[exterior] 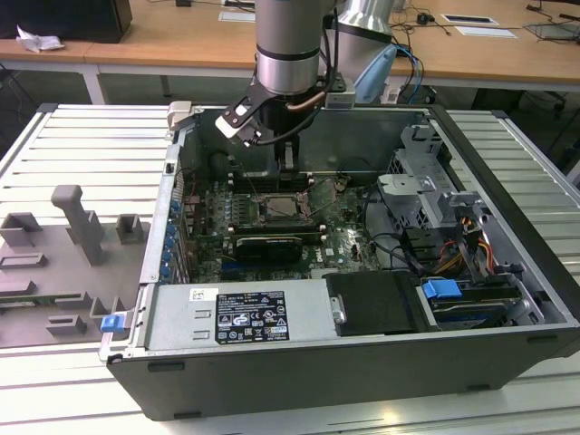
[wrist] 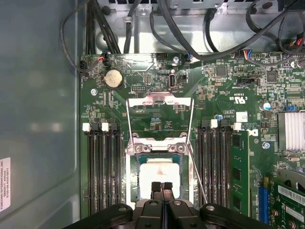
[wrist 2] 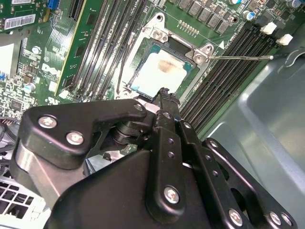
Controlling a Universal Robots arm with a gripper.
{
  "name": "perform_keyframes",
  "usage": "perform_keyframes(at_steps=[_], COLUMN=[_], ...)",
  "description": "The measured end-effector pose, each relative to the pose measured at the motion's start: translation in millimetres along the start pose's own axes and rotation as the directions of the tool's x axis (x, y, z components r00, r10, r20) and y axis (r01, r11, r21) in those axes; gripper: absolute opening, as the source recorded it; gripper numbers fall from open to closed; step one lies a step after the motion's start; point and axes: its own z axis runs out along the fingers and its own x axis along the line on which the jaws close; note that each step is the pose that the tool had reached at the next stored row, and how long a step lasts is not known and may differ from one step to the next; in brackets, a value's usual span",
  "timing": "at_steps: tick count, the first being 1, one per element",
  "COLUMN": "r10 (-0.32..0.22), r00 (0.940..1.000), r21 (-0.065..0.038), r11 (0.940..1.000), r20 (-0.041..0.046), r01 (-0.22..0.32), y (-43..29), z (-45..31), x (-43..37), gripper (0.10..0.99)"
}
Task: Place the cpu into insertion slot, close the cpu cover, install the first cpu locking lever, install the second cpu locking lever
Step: 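Close the cpu cover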
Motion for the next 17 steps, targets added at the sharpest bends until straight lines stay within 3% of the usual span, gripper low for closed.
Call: perform_keyframes(at_steps=[17], r10=[0.0], r00=[1.0], r21=[0.0], r11=[1.0], r20=[0.0], r01=[0.0], y=[0.3], z=[-6.0], x=[0.2], gripper=[0.106])
